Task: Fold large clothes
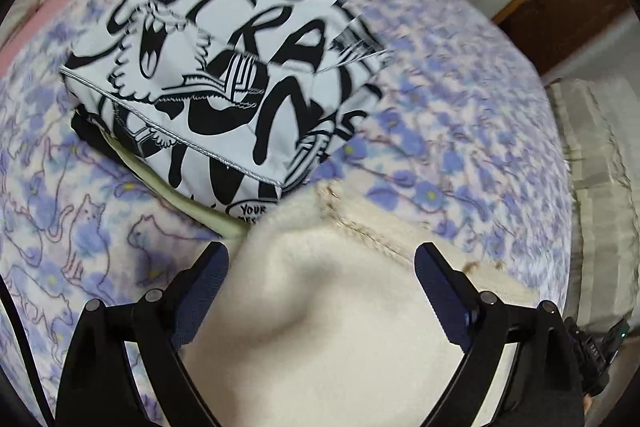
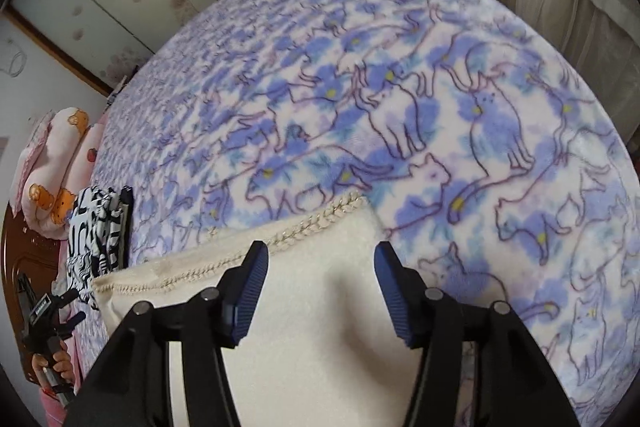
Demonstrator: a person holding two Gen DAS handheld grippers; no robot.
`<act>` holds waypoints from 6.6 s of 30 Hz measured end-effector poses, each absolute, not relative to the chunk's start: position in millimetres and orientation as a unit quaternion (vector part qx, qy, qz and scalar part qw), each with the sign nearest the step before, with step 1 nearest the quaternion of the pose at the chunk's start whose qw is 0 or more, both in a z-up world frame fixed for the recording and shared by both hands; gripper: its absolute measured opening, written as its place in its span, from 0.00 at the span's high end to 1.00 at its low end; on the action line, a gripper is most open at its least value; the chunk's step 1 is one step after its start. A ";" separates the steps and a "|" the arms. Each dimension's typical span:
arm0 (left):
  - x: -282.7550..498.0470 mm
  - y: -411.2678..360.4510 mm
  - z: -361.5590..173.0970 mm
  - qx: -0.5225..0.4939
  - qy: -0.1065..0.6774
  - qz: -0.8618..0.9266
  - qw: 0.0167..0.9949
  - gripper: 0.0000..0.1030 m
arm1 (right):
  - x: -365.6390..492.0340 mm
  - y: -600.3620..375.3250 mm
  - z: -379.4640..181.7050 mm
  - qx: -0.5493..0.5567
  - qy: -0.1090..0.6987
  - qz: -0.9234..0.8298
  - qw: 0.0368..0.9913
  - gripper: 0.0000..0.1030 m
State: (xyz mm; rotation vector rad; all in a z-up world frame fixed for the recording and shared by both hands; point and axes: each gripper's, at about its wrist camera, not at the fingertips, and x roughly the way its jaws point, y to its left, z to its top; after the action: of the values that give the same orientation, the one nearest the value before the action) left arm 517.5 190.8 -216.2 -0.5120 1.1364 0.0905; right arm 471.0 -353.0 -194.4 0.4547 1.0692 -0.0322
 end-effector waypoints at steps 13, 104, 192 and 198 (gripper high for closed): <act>388.8 198.4 -256.1 -0.231 0.578 0.055 0.780 0.09 | 358.2 -345.7 -224.3 0.162 0.547 -0.025 0.821 0.41; 539.6 156.9 -318.3 -0.142 0.532 0.090 0.830 0.99 | 496.4 -305.9 -278.7 0.084 0.528 -0.020 0.845 1.00; 258.6 159.4 -374.7 -0.477 0.557 0.065 0.677 0.57 | 406.3 -132.7 -298.6 0.150 0.679 0.076 0.714 1.00; 248.3 175.1 -389.7 -0.554 0.495 0.030 0.668 0.51 | 410.4 -144.8 -308.3 0.186 0.693 0.082 0.691 1.00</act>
State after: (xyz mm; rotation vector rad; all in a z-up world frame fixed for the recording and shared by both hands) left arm 248.3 175.1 -389.7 -1.2496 1.1172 0.0670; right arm 410.4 -144.8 -308.3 0.4154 1.5499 0.1840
